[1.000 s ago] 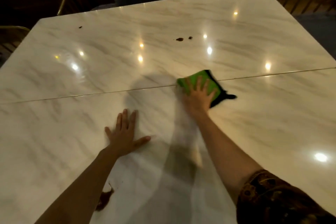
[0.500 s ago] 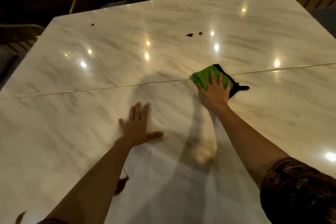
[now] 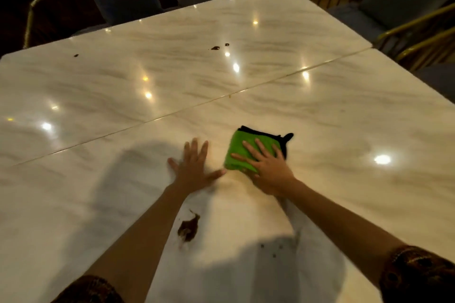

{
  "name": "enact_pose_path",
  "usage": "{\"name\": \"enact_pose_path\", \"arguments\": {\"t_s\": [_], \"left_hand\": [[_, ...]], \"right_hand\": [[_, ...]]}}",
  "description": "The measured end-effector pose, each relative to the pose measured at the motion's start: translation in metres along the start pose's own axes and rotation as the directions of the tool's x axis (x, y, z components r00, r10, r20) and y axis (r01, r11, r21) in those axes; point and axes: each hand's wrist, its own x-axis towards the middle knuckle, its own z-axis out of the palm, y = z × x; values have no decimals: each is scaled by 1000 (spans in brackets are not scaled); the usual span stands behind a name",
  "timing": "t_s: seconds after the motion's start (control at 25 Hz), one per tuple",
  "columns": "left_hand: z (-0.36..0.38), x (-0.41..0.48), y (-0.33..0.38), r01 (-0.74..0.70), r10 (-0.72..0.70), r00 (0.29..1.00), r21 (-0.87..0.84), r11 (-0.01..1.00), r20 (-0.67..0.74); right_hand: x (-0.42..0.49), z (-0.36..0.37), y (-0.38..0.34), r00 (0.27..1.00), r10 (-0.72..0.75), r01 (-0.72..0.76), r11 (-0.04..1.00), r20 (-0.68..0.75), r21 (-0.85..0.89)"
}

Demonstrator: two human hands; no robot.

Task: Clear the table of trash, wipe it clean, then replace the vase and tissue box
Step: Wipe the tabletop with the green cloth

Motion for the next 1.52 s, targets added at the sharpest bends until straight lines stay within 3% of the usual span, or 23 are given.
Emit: {"name": "enact_pose_path", "arguments": {"t_s": [0.12,0.24,0.32,0.4,0.56,0.68,0.8,0.88,0.96,1.12,1.32,1.4,1.44,1.52], "left_hand": [[25,-29,17,-143,141,989,44,989,38],[27,-34,17,-157,157,986,-6,988,52],[26,-34,16,-176,174,984,40,984,46],[28,-35,16,-176,174,983,38,984,54],[28,-36,17,-169,168,984,11,986,55],[26,-35,18,-151,149,987,29,988,58],[25,-33,18,-136,130,990,106,985,60],[27,-32,18,-133,127,991,156,979,50],[28,-32,19,-127,122,992,168,978,40],[29,-34,20,-131,129,991,150,980,27],[28,-34,19,-119,114,992,104,987,55],[26,-39,21,-121,119,992,70,990,38],[27,-45,24,-140,140,990,66,988,11],[34,-69,37,-252,257,965,93,963,-48]], "right_hand": [[-59,-8,61,962,271,-271,962,-28,19],[-100,-13,78,788,615,-615,788,4,41],[-104,-10,48,702,711,-708,701,-22,87],[-110,0,-2,723,691,-686,720,-18,105],[-165,26,-125,845,523,-507,850,-115,141],[-189,24,-120,916,394,-383,915,-81,124],[-172,18,-28,826,540,-539,841,-166,50],[-169,7,36,712,684,-683,727,-160,70],[-173,-2,77,664,739,-736,673,-116,77],[-184,11,45,615,774,-762,632,-147,138],[-248,48,-129,794,587,-564,808,-156,169],[-276,51,-158,870,469,-457,883,-152,108],[-286,51,-148,886,433,-422,901,-165,98],[-301,51,-108,817,547,-536,837,-184,106]]}}
